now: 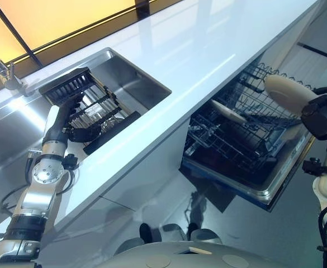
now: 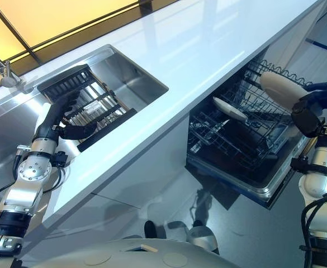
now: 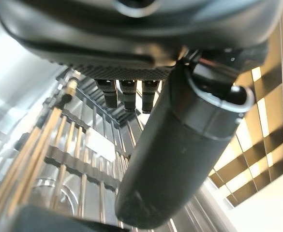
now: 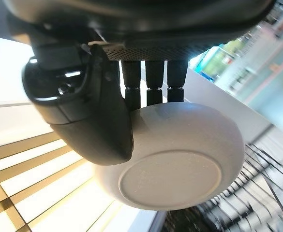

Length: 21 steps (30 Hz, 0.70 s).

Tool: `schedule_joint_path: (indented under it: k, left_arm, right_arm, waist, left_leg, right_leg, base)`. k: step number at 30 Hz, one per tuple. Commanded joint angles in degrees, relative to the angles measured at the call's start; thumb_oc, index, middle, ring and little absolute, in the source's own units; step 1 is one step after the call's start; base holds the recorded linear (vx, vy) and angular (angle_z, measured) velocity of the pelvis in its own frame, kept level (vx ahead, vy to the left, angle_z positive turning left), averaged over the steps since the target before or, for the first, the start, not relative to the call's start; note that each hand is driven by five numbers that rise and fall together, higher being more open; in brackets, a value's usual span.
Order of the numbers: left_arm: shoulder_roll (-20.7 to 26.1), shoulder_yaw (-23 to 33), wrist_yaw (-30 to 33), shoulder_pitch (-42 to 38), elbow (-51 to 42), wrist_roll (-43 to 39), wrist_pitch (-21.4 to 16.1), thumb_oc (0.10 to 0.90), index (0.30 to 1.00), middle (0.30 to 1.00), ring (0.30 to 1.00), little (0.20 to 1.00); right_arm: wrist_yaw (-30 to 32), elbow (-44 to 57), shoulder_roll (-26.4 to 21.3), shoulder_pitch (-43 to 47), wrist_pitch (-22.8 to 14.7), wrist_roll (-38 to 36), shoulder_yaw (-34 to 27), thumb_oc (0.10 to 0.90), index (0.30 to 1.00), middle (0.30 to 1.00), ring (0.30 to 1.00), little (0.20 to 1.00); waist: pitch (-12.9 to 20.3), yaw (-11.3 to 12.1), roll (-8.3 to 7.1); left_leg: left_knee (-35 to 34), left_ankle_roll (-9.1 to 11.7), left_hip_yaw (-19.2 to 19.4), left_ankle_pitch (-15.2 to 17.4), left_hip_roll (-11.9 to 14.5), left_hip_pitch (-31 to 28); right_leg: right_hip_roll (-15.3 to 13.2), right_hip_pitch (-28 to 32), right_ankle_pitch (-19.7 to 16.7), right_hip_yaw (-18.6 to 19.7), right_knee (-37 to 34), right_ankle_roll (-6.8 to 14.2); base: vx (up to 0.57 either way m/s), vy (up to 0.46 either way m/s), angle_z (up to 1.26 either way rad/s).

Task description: Pick up plates and place into dishwasher.

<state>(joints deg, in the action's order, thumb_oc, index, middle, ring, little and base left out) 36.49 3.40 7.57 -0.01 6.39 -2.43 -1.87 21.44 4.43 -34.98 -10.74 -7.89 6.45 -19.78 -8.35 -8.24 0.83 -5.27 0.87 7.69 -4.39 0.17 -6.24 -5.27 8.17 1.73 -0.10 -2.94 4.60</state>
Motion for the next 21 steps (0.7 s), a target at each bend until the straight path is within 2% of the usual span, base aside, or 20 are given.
schedule_joint_path:
  k: [1, 6, 11, 15, 21]
  left_arm:
    - [1.67, 5.54, 3.14, -2.82, 1.06, -2.73, -6.8, 0.8, 0.9, 0.9, 0.9, 0.9]
    - [1.37, 4.87, 4.04, -3.09, 1.31, -3.44, -6.9, 0.8, 0.9, 0.9, 0.9, 0.9]
    - [1.01, 3.55, 4.51, -3.19, 1.91, -3.85, -7.62, 0.8, 0.9, 0.9, 0.9, 0.9]
    - [0.95, 2.67, 4.85, -3.61, 2.06, -3.79, -7.49, 0.8, 0.9, 0.9, 0.9, 0.9]
    - [0.93, 1.55, 4.73, -4.11, 2.56, -3.78, -7.54, 0.8, 0.9, 0.9, 0.9, 0.9]
  right_arm:
    - [-1.48, 0.75, -2.38, 3.91, -3.33, -4.3, -3.01, 0.1, 0.3, 0.3, 0.3, 0.2]
    - [-5.96, -0.78, -1.88, 4.89, 0.36, -9.53, -0.26, 0.1, 0.3, 0.3, 0.3, 0.2]
    - [-8.53, -3.46, -0.5, 7.23, 4.71, -18.77, 3.28, 0.1, 0.3, 0.3, 0.3, 0.2]
    - [-8.53, -5.88, 0.69, 8.61, 6.61, -21.07, 5.68, 0.1, 0.3, 0.3, 0.3, 0.2]
    - [-5.77, -10.58, 2.01, 11.1, 9.1, -20.43, 8.71, 0.1, 0.3, 0.3, 0.3, 0.2]
  waist:
    - [4.34, 0.71, -0.17]
    - [3.53, 1.22, -0.47]
    - [2.99, 2.41, -0.81]
    - [2.63, 3.2, -1.0]
    - [2.04, 4.82, -1.3]
  left_leg:
    - [0.27, -2.45, -0.41, 7.32, -4.55, -1.36]
    - [0.27, -2.44, -0.53, 7.14, -4.58, -1.21]
    - [0.27, -2.33, -1.01, 6.91, -4.6, -0.98]
    - [0.27, -2.31, -1.35, 6.78, -4.59, -0.96]
    - [0.27, -2.29, -2.1, 6.64, -4.59, -1.13]
  right_leg:
    - [5.27, -5.4, 0.09, -2.7, 4.68, 1.51]
    - [5.01, -5.61, -0.14, -3.29, 4.85, 1.56]
    - [4.63, -5.74, -0.26, -4.31, 5.0, 1.7]
    - [4.39, -5.59, -0.32, -5.08, 5.04, 1.76]
    - [4.03, -5.07, -0.41, -6.54, 4.97, 1.85]
  base:
    - [0.0, 0.0, 0.0]
    - [0.0, 0.0, 0.0]
    - [0.0, 0.0, 0.0]
    - [0.0, 0.0, 0.0]
    - [0.02, -0.008, 0.08]
